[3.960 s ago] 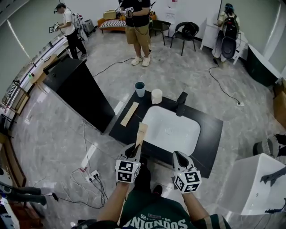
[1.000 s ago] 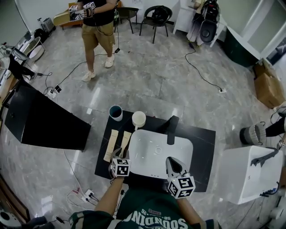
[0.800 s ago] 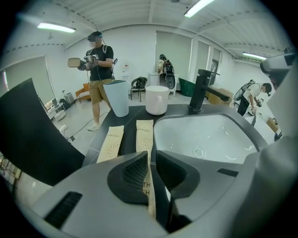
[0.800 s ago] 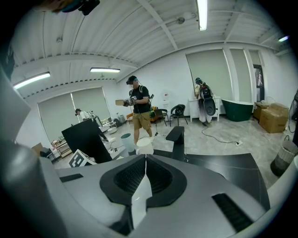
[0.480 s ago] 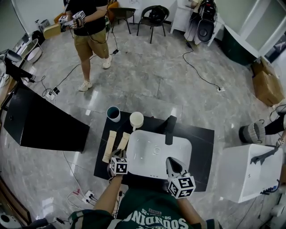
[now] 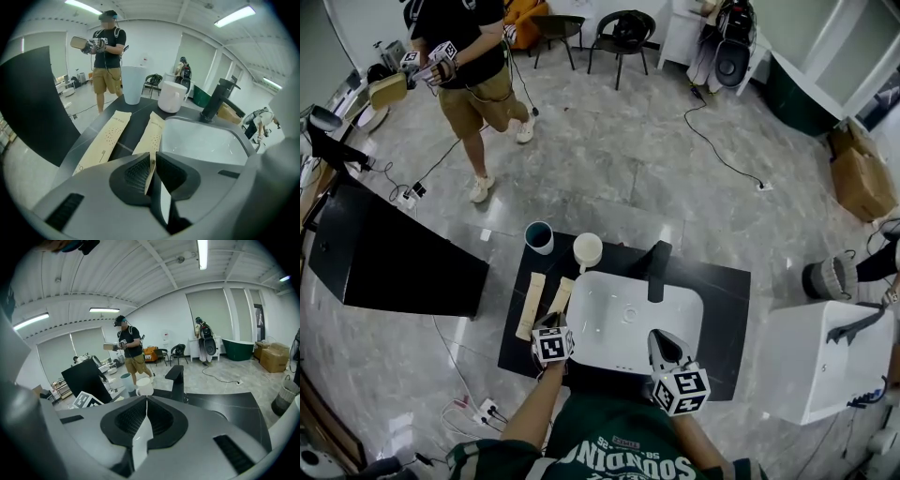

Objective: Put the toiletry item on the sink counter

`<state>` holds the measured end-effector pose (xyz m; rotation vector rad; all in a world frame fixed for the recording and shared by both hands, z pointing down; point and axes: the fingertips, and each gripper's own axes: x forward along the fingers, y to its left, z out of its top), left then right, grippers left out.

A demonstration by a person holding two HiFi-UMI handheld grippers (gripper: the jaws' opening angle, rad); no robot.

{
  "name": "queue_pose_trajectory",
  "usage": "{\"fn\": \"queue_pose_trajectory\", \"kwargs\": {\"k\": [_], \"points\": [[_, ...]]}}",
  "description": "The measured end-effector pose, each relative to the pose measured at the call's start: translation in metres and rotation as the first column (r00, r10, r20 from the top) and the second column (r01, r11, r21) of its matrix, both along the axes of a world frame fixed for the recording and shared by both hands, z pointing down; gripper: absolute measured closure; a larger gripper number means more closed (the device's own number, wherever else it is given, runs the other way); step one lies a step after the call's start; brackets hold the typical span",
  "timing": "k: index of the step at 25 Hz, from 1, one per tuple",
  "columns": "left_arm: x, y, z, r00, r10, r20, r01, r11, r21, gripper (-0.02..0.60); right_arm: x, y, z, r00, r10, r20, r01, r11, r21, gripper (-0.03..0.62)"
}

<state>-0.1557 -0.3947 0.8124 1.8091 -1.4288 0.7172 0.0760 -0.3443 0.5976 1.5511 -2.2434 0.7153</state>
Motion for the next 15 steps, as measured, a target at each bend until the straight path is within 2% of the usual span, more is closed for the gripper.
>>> {"fn": "queue_pose_trajectory", "kwargs": {"k": [4,6,10,15], "points": [[-0.001,0.002,-0.001,0.992,-0.118,-0.045,0.118,0.993,-0.011,0.533,-0.005,0.0,0.0,1.0,-0.012,0.007,0.012,1.0,0.002,0.551],[-0.001,0.002,-0.001,0.987,-0.149,-0.061,0.149,0.989,-0.013,0.534,-0.006,-0.001,0.0,1.0,-0.018,0.008,0.018,1.0,0.006,0.551],[0.0,0.001,-0.008,0.994,-0.102,-0.031,0.102,0.994,0.024,0.535,-0.007,-0.002,-0.001,1.0,-0.026,0.01,0.025,1.0,0.01,0.551],[0.002,-0.009,-0.056,0.999,-0.04,-0.016,0.042,0.983,0.176,0.561,-0.006,-0.005,-0.006,0.999,-0.032,0.008,0.031,0.999,0.026,0.551]]}}
